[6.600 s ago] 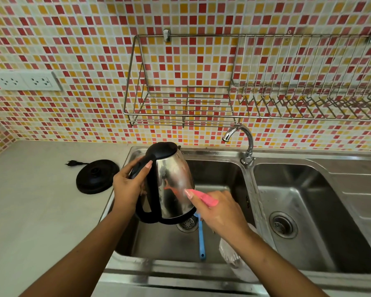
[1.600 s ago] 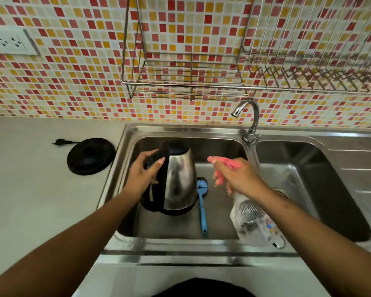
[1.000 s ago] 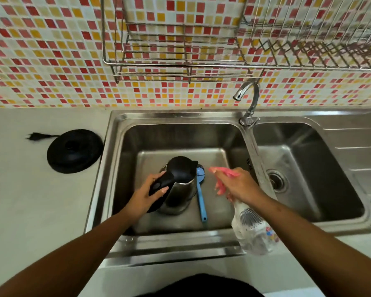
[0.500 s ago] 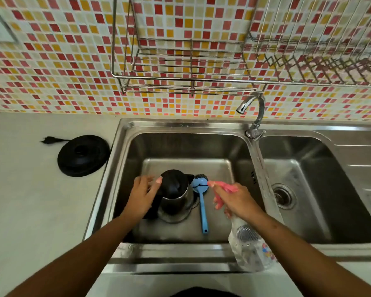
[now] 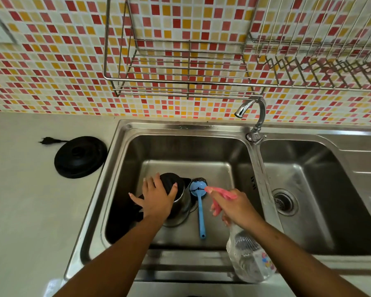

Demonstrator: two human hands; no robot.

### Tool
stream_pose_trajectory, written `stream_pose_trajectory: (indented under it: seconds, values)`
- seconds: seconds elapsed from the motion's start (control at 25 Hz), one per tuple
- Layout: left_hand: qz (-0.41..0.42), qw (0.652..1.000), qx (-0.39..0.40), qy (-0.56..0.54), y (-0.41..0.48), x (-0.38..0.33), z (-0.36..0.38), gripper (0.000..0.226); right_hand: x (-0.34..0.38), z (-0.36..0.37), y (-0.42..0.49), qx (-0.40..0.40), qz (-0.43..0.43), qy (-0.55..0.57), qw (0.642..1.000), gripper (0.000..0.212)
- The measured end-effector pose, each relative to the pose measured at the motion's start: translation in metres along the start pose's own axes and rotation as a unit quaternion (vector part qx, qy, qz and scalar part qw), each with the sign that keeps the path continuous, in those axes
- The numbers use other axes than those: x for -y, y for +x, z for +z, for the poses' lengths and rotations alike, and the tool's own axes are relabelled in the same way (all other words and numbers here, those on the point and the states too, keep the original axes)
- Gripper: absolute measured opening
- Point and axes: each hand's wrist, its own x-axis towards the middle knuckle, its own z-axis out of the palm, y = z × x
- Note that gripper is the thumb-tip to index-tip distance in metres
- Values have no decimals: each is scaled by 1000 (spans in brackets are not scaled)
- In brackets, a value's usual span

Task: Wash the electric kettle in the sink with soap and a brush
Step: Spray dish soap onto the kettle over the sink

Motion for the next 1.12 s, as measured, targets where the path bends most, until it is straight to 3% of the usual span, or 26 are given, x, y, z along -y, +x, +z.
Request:
stream_pose_trajectory:
  seconds: [0.12,0.28,0.4,0.48,0.6,0.72,0.88,0.96,1.12]
  values:
    - [14,988,12,-153,-7,6,-10,65,-2,-4,0,5,-12,-6,1000,36]
    - [-3,912,-17,-410,-29,35,-22,51,4,-5,4,2,-20,-8,1000,42]
    - [-115,868,-65,-478,-47,52,-21,47,8,-2,6,5,-28,14,999,28]
    - [-207,819,-73,-530,-54,52,-17,45,10,2,7,14,-28,24,999,30]
    - [-273,758,-79,-587,-62,42,-11,45,15,8,8,19,-34,27,999,28]
    - [-293,712,-29,-638,-67,33,-5,70,19,9,9,29,-44,27,998,20]
    - [-348,588,113,-721,-38,22,-3,81,19,9,12,34,-44,18,998,25]
    - [-352,589,152,-711,-27,16,-5,68,18,9,12,36,-56,-3,998,24]
    - [-372,649,160,-644,-14,16,-6,75,16,12,16,55,-96,-101,989,37]
